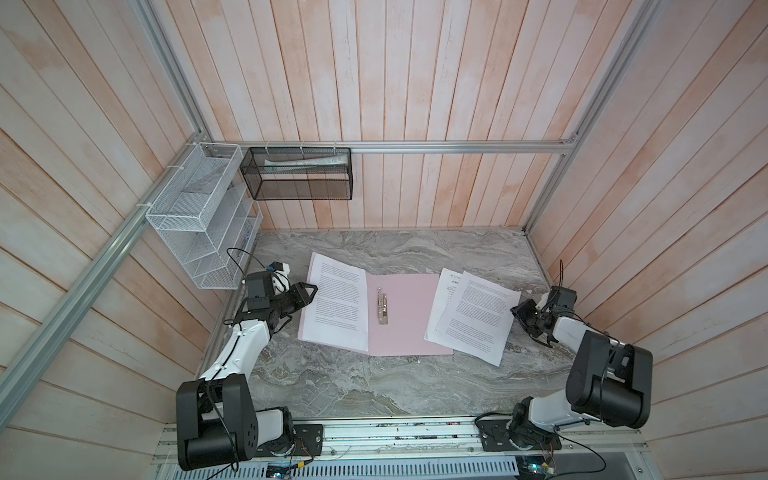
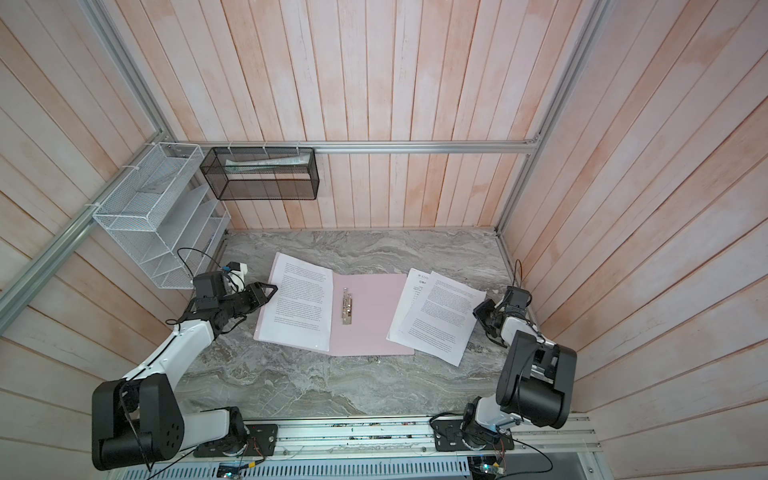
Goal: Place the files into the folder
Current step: 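Move the right gripper to the loose white paper stack beside the folder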
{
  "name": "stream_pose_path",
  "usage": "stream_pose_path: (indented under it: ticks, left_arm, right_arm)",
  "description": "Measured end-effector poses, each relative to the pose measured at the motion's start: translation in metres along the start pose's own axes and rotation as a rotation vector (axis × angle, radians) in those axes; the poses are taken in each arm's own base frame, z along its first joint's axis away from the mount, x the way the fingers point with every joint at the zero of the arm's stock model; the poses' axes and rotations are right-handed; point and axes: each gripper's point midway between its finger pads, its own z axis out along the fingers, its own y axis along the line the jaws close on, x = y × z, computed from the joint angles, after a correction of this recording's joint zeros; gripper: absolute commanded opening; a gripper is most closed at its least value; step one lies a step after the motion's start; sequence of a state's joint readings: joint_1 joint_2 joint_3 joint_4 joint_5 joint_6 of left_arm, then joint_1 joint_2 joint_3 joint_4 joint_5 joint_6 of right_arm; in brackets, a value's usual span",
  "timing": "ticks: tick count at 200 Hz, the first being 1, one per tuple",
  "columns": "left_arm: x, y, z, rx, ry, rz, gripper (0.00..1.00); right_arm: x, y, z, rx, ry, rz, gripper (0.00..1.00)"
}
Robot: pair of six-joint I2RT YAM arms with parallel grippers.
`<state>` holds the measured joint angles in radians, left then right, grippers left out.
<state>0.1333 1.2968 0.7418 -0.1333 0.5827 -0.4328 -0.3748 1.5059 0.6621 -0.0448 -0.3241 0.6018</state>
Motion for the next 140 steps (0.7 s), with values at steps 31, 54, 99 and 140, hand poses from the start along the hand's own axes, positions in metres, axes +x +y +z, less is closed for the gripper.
stream_pose_path:
  ticks: [31, 54, 99, 140]
  left_arm:
    - [0.0, 0.0, 0.0, 0.006, -0.001, -0.007, 0.47]
    - [-0.002, -0.002, -0.001, 0.017, -0.006, -0.004, 0.47]
    - [-0.004, -0.005, 0.0, 0.031, -0.011, -0.008, 0.46]
    - [-0.004, -0.007, 0.0, 0.042, -0.009, -0.009, 0.45]
  right_arm:
    - [-0.002, -0.007, 0.009, -0.015, 0.005, 0.015, 0.37]
    - [-0.001, -0.005, 0.011, -0.088, -0.012, 0.028, 0.36]
    - [0.002, 0.004, 0.016, -0.228, -0.017, 0.066, 0.34]
    - [0.009, 0.01, 0.019, -0.311, -0.003, 0.085, 0.28]
